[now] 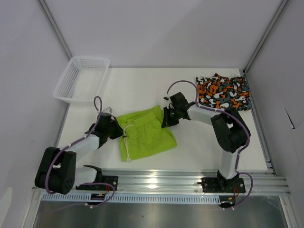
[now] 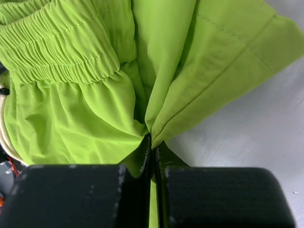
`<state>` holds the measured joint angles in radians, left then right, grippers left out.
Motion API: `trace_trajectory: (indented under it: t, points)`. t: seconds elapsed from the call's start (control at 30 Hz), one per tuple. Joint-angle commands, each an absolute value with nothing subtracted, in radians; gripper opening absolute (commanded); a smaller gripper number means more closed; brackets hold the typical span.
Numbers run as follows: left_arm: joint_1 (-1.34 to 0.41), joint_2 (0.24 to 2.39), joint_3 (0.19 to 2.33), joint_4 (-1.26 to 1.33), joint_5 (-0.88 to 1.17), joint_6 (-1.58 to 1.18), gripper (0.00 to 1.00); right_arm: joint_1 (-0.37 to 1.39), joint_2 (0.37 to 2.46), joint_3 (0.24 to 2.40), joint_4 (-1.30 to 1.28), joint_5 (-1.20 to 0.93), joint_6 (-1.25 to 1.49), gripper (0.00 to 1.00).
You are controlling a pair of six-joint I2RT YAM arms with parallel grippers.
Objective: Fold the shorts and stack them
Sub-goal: Fold the shorts, then neatly place the folded shorts to the corner
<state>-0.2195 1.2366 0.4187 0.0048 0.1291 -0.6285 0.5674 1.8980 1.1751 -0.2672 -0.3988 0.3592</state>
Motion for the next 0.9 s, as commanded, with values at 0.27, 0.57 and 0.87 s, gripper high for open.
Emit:
trace_trajectory:
  t: [0.27,0.57,0.87]
  points:
    - [-0.324,1.308,0.624,-0.123,0.035,-0.643,0.0,0.6,1.798,1.249,-0.383,-0.126,0.327,0.0]
    - [-0.468,1.514,0.879,-0.164,-0.046,-0.709,0.0,0.542,1.752,1.29,-0.483,-0.035,0.318,0.0]
    - [-0.531,1.752,1.158,-0.195,-0.06,-0.735,0.0,0.46,1.798,1.377,-0.52,-0.014,0.302,0.0]
